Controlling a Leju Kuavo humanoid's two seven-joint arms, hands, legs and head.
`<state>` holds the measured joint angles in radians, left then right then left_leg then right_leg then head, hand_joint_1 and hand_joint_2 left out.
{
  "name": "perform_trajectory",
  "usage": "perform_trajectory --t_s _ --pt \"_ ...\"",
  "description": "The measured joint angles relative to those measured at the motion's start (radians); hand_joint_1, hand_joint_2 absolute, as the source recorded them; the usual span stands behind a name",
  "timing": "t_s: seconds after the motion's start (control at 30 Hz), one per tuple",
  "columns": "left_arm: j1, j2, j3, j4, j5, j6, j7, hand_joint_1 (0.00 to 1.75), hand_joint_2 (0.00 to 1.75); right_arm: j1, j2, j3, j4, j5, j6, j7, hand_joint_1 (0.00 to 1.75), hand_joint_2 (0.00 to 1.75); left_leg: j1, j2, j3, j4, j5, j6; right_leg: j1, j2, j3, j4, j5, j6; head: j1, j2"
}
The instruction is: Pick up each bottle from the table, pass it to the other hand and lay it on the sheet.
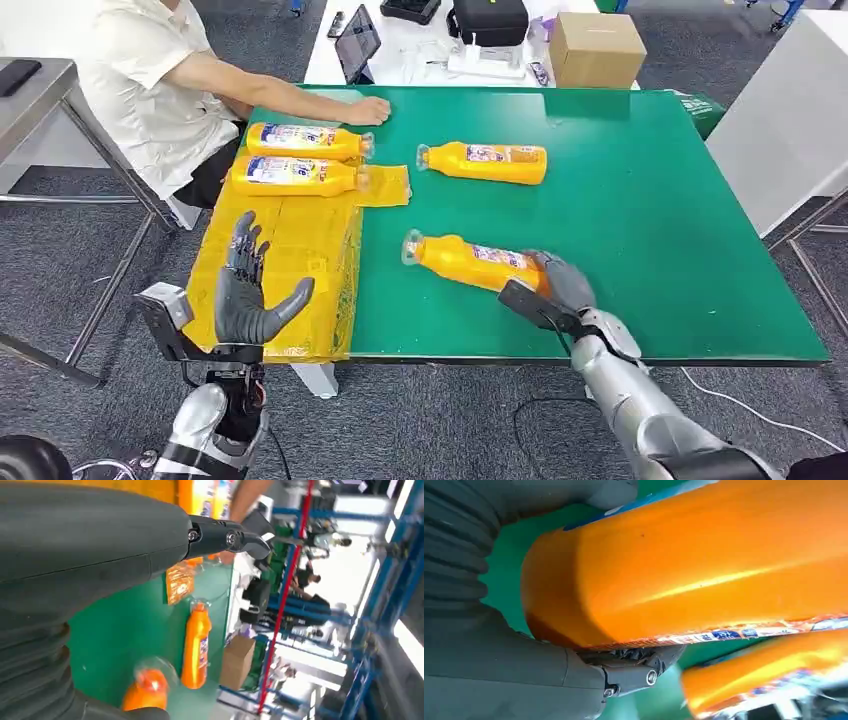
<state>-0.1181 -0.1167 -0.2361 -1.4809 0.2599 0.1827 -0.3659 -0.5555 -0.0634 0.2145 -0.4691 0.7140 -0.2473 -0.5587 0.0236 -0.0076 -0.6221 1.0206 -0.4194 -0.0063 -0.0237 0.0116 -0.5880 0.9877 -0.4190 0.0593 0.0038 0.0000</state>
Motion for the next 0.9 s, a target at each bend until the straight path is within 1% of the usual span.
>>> perform_trajectory --t_s 0.03,0.1,0.27,0.33,0.4,0.47,0.57,0.7,0.9 --pt "0.006 -0.005 0.0 0.0 0.03 0.003 0.01 0.0 1.75 0.018 0.012 -0.015 -0.019 -0.041 0.021 -0.027 1.75 1.75 0.0 0.0 0.0 0.0 0.0 0.0 0.0 0.0 0.0 0.0 0.0 0.0 0.0 0.0" --pt "0.026 -0.017 -0.001 0.0 0.077 0.007 0.018 0.0 1.75 0.051 0.036 -0.039 -0.06 -0.1 0.051 -0.044 1.75 1.75 0.0 0.0 -0.001 0.0 0.0 0.0 0.0 0.0 -0.002 0.0 0.0 0.0 0.0 0.0" --pt "0.046 -0.031 -0.002 0.0 0.099 0.007 0.021 0.0 1.75 0.089 0.064 -0.065 -0.118 -0.123 0.066 -0.052 1.75 1.75 0.0 -0.001 -0.003 0.0 0.0 0.0 0.0 0.0 -0.003 0.0 0.0 0.0 0.0 0.0" --pt "0.048 -0.033 -0.004 0.004 0.148 -0.01 0.042 0.0 1.75 0.105 0.072 -0.074 -0.144 -0.184 0.104 -0.086 1.75 1.75 0.0 -0.001 -0.004 0.0 0.0 0.0 0.0 0.0 -0.003 0.0 0.0 0.0 0.0 0.0" --pt "0.059 -0.032 -0.016 0.013 0.185 -0.026 0.05 0.0 1.75 0.141 0.084 -0.074 -0.201 -0.261 0.136 -0.103 1.75 1.75 0.0 -0.002 -0.006 0.0 0.0 0.0 0.0 0.0 -0.005 0.0 0.0 0.0 0.0 0.0" --pt "0.067 -0.028 -0.045 0.031 0.158 -0.036 0.047 0.0 1.75 0.182 0.106 -0.074 -0.28 -0.336 0.144 -0.104 1.75 1.75 0.0 -0.002 -0.008 0.0 0.0 0.0 0.0 0.0 -0.007 0.0 0.0 0.0 0.0 0.0" --pt "0.067 -0.006 -0.115 0.055 -0.006 -0.05 0.013 0.0 1.75 0.231 0.141 -0.069 -0.403 -0.424 0.145 -0.099 1.75 1.75 0.0 -0.002 -0.009 0.0 0.0 0.0 0.0 -0.001 -0.008 0.0 -0.001 0.0 0.0 0.0" --pt "0.067 0.002 -0.162 0.066 -0.042 -0.074 0.018 0.0 1.75 0.266 0.167 -0.034 -0.505 -0.449 0.156 -0.078 1.75 1.75 0.0 -0.001 -0.009 0.0 0.0 0.0 0.0 0.0 -0.009 0.0 -0.001 0.0 0.0 0.0" --pt "0.065 0.009 -0.186 0.067 -0.072 -0.072 0.024 0.0 1.75 0.284 0.185 0.011 -0.551 -0.455 0.165 -0.081 1.75 1.75 0.0 -0.002 -0.01 0.0 0.0 0.0 0.0 -0.001 -0.009 0.0 -0.001 0.0 0.0 0.0"
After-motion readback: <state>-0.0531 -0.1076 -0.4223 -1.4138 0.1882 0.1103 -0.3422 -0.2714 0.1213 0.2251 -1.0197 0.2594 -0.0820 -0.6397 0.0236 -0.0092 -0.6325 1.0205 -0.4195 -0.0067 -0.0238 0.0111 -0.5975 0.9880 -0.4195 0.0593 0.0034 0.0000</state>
